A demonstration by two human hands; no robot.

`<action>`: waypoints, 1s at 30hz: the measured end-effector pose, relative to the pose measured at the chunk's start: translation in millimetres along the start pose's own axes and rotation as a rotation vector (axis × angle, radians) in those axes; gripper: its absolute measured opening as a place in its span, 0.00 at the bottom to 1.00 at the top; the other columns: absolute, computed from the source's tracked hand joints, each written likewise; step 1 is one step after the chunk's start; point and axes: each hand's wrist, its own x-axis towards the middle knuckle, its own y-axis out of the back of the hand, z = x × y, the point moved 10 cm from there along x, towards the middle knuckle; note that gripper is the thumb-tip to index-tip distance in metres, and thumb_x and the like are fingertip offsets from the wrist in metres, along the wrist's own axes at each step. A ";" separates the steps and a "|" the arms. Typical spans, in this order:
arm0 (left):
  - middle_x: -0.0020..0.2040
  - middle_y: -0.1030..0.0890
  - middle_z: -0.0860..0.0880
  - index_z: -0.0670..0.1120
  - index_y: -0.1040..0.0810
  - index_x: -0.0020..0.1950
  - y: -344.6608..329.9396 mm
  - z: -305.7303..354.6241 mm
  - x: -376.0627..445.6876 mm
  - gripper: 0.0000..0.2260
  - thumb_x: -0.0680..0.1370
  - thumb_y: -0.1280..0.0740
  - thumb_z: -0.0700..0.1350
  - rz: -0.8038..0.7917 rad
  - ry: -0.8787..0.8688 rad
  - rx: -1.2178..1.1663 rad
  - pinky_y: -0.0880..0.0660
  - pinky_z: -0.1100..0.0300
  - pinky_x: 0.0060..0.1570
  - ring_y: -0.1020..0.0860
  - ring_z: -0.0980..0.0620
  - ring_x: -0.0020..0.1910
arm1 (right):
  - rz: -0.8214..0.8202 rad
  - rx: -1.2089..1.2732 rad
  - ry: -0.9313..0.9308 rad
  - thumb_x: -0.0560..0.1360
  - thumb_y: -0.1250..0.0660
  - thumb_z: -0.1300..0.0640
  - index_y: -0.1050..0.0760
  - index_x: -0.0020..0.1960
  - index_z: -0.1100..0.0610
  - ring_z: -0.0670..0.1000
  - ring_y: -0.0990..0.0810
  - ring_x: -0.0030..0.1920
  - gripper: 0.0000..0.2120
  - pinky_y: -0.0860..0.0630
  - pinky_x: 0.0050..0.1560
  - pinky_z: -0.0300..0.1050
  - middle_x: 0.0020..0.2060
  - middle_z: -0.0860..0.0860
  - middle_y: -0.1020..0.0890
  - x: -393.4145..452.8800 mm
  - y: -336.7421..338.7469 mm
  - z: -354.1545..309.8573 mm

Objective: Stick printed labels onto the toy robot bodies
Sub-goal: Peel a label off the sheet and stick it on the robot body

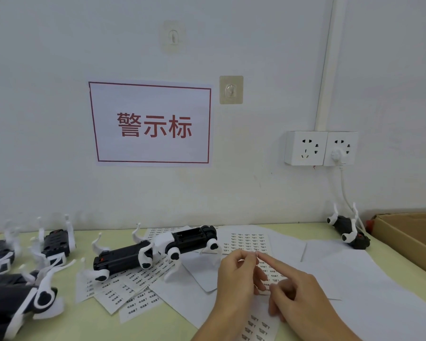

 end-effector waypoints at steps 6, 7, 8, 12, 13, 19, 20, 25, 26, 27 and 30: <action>0.30 0.20 0.48 0.40 0.22 0.44 0.7 -2.4 1.9 0.09 0.82 0.37 0.40 0.022 -0.026 0.045 0.29 0.62 0.29 0.25 0.52 0.27 | 0.030 0.070 -0.061 0.81 0.39 0.65 0.24 0.61 0.37 0.46 0.24 0.24 0.22 0.25 0.32 0.37 0.27 0.54 0.17 0.8 2.8 6.0; 0.30 0.20 0.48 0.40 0.22 0.43 0.2 -2.5 1.9 0.09 0.82 0.37 0.40 0.023 -0.033 0.055 0.29 0.63 0.29 0.25 0.52 0.27 | 0.049 0.087 -0.069 0.82 0.38 0.63 0.23 0.60 0.39 0.47 0.24 0.23 0.19 0.25 0.31 0.37 0.27 0.55 0.17 1.4 4.6 6.6; 0.30 0.20 0.48 0.40 0.22 0.43 0.5 -2.6 2.0 0.09 0.82 0.37 0.40 0.028 -0.041 0.063 0.29 0.63 0.29 0.25 0.52 0.27 | 0.077 0.104 -0.079 0.82 0.37 0.62 0.22 0.59 0.42 0.47 0.24 0.23 0.16 0.26 0.30 0.37 0.27 0.55 0.17 2.1 7.4 7.6; 0.30 0.19 0.48 0.42 0.23 0.43 4.4 -0.1 2.4 0.08 0.82 0.36 0.41 0.062 -0.078 0.102 0.29 0.62 0.29 0.24 0.53 0.26 | 0.189 0.192 -0.158 0.80 0.34 0.58 0.19 0.54 0.48 0.49 0.23 0.24 0.07 0.29 0.26 0.36 0.28 0.56 0.17 4.0 21.0 18.5; 0.31 0.18 0.48 0.42 0.22 0.43 3.1 2.1 1.6 0.08 0.81 0.35 0.41 0.052 -0.099 0.131 0.28 0.62 0.29 0.24 0.53 0.26 | 0.202 0.213 -0.170 0.80 0.33 0.57 0.18 0.51 0.50 0.50 0.22 0.24 0.06 0.29 0.26 0.37 0.28 0.56 0.17 4.2 22.9 20.3; 0.32 0.18 0.51 0.45 0.17 0.42 -18.7 16.7 -9.2 0.08 0.79 0.30 0.44 -0.088 -0.262 0.335 0.26 0.65 0.32 0.23 0.58 0.28 | 0.250 0.259 -0.202 0.78 0.30 0.59 0.18 0.41 0.57 0.51 0.25 0.23 0.07 0.30 0.28 0.40 0.26 0.57 0.19 3.3 29.2 28.6; 0.32 0.18 0.51 0.46 0.16 0.41 -18.8 18.1 -10.0 0.08 0.79 0.30 0.45 -0.090 -0.273 0.340 0.25 0.64 0.32 0.23 0.58 0.28 | 0.261 0.260 -0.206 0.78 0.30 0.60 0.18 0.41 0.57 0.50 0.26 0.23 0.07 0.30 0.30 0.41 0.26 0.57 0.19 3.2 30.0 29.7; 0.32 0.18 0.51 0.47 0.16 0.41 -17.9 21.4 -11.3 0.08 0.79 0.30 0.44 -0.090 -0.286 0.324 0.26 0.64 0.32 0.24 0.58 0.28 | 0.273 0.246 -0.214 0.77 0.30 0.61 0.18 0.41 0.57 0.49 0.25 0.23 0.07 0.29 0.31 0.43 0.26 0.57 0.19 3.5 31.2 30.4; 0.31 0.19 0.52 0.48 0.16 0.41 -18.5 21.7 -11.9 0.08 0.79 0.30 0.44 -0.092 -0.286 0.324 0.26 0.65 0.32 0.24 0.58 0.28 | 0.276 0.245 -0.217 0.77 0.30 0.61 0.17 0.41 0.57 0.49 0.25 0.24 0.07 0.29 0.31 0.43 0.26 0.57 0.19 3.1 31.6 30.6; 0.31 0.19 0.53 0.49 0.17 0.40 -18.8 21.8 -12.1 0.08 0.79 0.30 0.43 -0.094 -0.286 0.324 0.26 0.65 0.31 0.24 0.58 0.27 | 0.280 0.241 -0.219 0.77 0.30 0.61 0.17 0.41 0.57 0.49 0.25 0.24 0.06 0.29 0.30 0.43 0.26 0.57 0.19 2.7 32.0 30.7; 0.31 0.19 0.52 0.48 0.16 0.41 -18.3 22.7 -12.3 0.08 0.79 0.31 0.43 -0.087 -0.289 0.323 0.26 0.65 0.31 0.24 0.58 0.28 | 0.289 0.231 -0.224 0.77 0.29 0.60 0.17 0.42 0.56 0.49 0.25 0.23 0.06 0.28 0.27 0.42 0.26 0.57 0.18 2.0 32.9 29.9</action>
